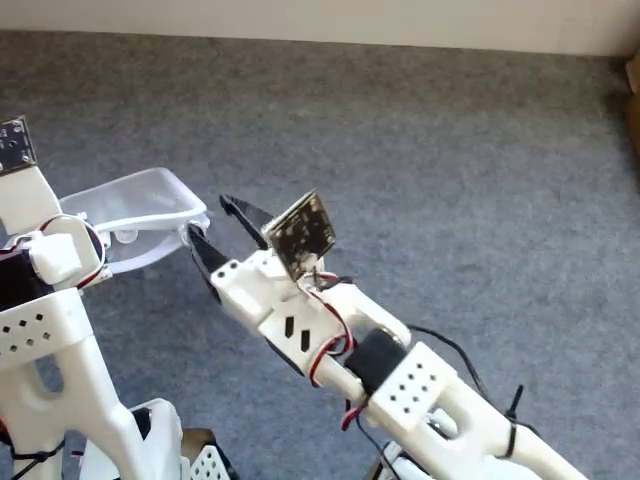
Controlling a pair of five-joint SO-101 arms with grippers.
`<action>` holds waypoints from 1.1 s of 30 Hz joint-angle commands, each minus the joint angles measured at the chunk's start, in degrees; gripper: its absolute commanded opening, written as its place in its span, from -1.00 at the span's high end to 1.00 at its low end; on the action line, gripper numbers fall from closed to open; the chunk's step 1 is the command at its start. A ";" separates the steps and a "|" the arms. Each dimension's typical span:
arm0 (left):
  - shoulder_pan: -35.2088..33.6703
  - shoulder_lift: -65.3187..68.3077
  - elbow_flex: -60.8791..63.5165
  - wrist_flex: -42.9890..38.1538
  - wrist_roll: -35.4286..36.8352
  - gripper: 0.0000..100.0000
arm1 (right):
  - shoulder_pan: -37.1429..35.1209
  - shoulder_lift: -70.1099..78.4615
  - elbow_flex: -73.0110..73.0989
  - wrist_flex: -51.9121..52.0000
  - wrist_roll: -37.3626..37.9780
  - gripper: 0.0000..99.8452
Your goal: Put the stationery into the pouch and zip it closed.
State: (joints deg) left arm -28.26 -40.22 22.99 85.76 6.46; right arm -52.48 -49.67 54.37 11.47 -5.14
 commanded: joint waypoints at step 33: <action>0.92 -0.04 -0.31 -1.23 0.44 0.98 | -2.33 16.40 2.33 -10.24 -4.84 0.67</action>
State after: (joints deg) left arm -28.26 -40.22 22.99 85.76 6.46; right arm -54.33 -32.70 56.92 3.65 -9.71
